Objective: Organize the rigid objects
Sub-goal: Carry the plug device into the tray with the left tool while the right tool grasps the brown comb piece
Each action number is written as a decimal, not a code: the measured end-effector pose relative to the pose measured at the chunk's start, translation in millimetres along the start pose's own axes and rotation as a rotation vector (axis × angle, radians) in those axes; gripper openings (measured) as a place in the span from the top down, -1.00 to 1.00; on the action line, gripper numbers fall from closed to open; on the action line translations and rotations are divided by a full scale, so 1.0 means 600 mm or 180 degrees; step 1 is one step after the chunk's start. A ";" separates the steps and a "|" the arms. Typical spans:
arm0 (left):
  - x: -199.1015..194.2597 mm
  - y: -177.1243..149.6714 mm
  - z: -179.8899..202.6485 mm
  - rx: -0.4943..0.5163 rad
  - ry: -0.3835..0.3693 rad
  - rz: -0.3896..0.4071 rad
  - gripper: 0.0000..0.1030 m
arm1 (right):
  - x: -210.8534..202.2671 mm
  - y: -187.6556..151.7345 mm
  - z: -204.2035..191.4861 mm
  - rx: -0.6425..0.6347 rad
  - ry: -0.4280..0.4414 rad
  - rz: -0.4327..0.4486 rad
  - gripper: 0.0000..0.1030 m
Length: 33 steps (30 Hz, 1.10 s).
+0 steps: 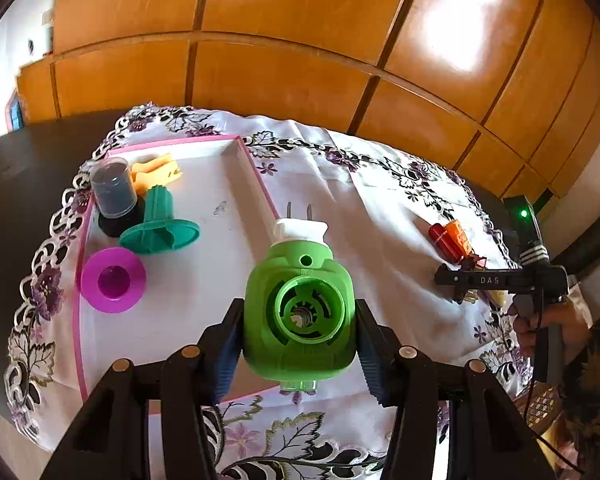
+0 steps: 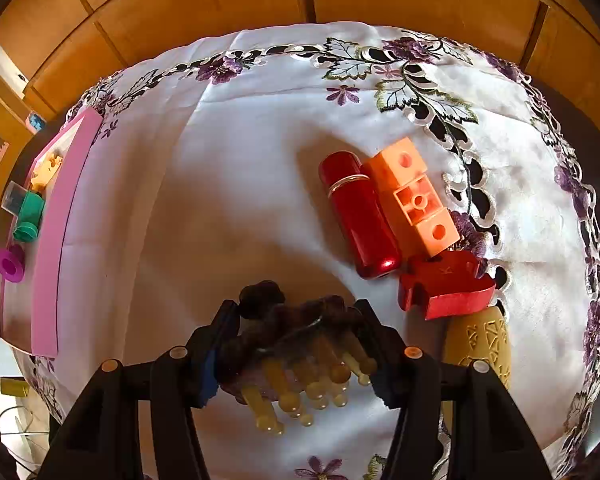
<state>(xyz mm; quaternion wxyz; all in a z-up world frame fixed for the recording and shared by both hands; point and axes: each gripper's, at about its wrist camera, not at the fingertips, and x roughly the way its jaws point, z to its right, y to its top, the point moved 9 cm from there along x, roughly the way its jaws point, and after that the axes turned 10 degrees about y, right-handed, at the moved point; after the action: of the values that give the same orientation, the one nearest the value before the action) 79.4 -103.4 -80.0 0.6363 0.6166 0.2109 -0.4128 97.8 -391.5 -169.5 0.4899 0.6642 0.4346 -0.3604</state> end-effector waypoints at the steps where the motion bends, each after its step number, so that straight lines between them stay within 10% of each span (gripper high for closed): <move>1: 0.001 0.000 -0.006 -0.0046 -0.0018 -0.0015 -0.02 | 0.000 0.000 0.000 -0.0005 -0.0004 0.0002 -0.15; 14: 0.045 0.086 -0.123 -0.0658 -0.0007 -0.0059 -0.02 | 0.000 0.000 -0.006 -0.0161 -0.0128 0.0028 -0.14; 33: 0.229 0.181 -0.132 -0.0390 0.0582 -0.0237 -0.05 | 0.003 0.001 -0.007 -0.0240 -0.0169 0.0026 -0.14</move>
<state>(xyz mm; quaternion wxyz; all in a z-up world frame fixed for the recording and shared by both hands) 262.1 -75.0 -132.3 0.6351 0.6034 0.3156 -0.3646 99.4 -387.0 -169.8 0.5275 0.6372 0.4320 -0.3593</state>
